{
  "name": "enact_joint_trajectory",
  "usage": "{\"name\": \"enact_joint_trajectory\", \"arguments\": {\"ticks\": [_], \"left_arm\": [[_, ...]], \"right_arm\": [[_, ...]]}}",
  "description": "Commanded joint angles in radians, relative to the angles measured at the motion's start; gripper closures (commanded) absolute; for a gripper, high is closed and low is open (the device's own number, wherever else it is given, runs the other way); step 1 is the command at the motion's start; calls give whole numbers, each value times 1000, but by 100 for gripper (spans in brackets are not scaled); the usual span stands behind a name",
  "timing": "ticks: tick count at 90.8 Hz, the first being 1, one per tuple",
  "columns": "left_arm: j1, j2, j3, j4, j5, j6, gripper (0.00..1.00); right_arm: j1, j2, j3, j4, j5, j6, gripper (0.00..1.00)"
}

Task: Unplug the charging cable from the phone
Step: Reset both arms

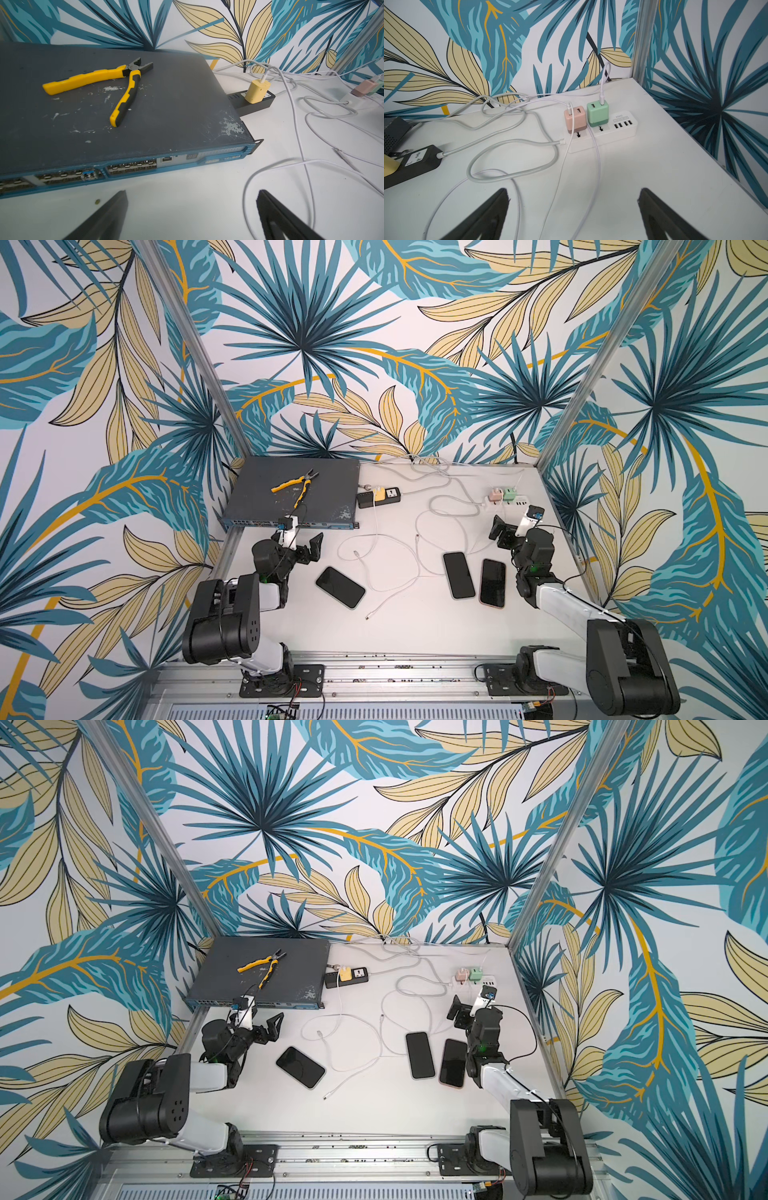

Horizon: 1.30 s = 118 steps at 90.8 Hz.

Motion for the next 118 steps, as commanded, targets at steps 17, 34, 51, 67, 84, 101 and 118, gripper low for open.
{"name": "enact_joint_trajectory", "arguments": {"ticks": [17, 34, 51, 67, 84, 101, 118], "left_arm": [[-54, 88, -63, 318, -195, 14, 0], [-54, 93, -60, 328, -209, 8, 0], [-53, 95, -61, 330, -205, 7, 0], [-53, 95, -64, 336, -209, 6, 0], [-53, 95, -64, 337, -210, 6, 0], [-54, 95, -63, 334, -214, 5, 0], [-55, 92, -57, 316, -220, 6, 0]], "right_arm": [[-48, 62, -68, 247, 57, -124, 0], [-55, 95, -191, 515, 51, -170, 0], [-55, 188, -239, 682, 34, -178, 0], [-55, 270, -245, 761, 21, -181, 0], [-55, 278, -299, 882, 37, -179, 0], [-55, 285, -332, 951, 52, -175, 0], [-55, 285, -325, 938, 55, -175, 0]]}}
